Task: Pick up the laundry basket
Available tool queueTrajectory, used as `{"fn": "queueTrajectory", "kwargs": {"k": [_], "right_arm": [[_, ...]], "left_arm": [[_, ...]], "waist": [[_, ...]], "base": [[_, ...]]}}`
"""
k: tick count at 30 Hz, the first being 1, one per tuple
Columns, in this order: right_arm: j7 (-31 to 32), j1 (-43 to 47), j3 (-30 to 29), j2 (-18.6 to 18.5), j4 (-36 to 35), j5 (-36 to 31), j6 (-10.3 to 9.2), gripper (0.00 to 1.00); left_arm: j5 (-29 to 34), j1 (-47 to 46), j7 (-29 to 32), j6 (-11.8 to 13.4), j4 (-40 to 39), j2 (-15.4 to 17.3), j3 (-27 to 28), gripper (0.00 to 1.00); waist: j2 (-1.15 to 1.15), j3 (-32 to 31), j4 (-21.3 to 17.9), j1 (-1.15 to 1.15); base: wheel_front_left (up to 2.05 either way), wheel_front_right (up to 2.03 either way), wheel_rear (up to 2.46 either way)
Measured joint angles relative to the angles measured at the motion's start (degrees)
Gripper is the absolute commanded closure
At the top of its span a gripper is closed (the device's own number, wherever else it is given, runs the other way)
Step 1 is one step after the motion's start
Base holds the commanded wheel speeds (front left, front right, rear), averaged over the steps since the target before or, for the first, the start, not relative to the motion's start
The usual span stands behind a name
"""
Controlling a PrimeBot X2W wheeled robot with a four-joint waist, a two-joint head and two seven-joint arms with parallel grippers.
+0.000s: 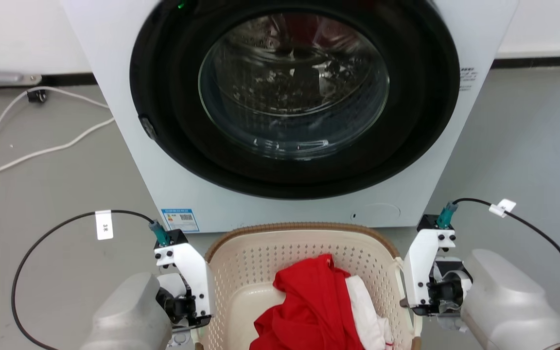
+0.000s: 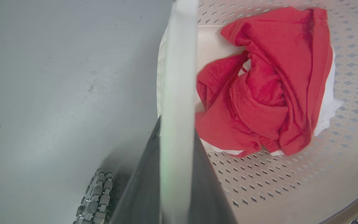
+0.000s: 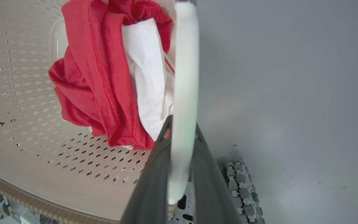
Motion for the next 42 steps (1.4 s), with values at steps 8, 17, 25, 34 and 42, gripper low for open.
{"fn": "queueTrajectory", "kwargs": {"k": [8,17,25,34,42], "right_arm": [[1.48,0.67,0.37,0.2,1.3,0.42,-0.01,1.0],[2.04,1.57,0.94,0.52,1.77,0.89,-0.07,1.0],[2.19,1.46,1.49,0.47,1.68,0.99,-0.07,1.0],[2.23,1.25,1.98,0.34,1.62,1.47,-0.08,1.0],[2.31,0.79,2.44,0.32,1.59,1.85,-0.08,1.0]], "left_arm": [[-0.79,1.69,0.51,0.02,-0.03,-0.51,-0.91,1.0],[-1.56,2.72,0.79,0.1,-0.02,-0.51,-1.83,1.0],[-1.99,2.71,0.65,0.11,-0.01,-0.52,-2.38,1.0],[-2.55,2.69,0.27,0.11,0.1,-0.52,-2.93,1.0],[-3.07,2.63,0.24,0.15,0.21,-0.52,-3.49,1.0]], "waist": [[0.0,-2.21,0.02,0.0],[0.0,-2.39,-0.13,0.0],[0.0,-1.73,-0.05,0.01],[0.0,-1.47,0.07,0.01],[0.0,-1.25,0.17,0.02]], "base": [[0.0,0.0,0.0],[0.0,0.0,0.0],[0.0,0.0,0.0],[0.0,0.0,0.0],[0.0,0.0,0.0]]}}
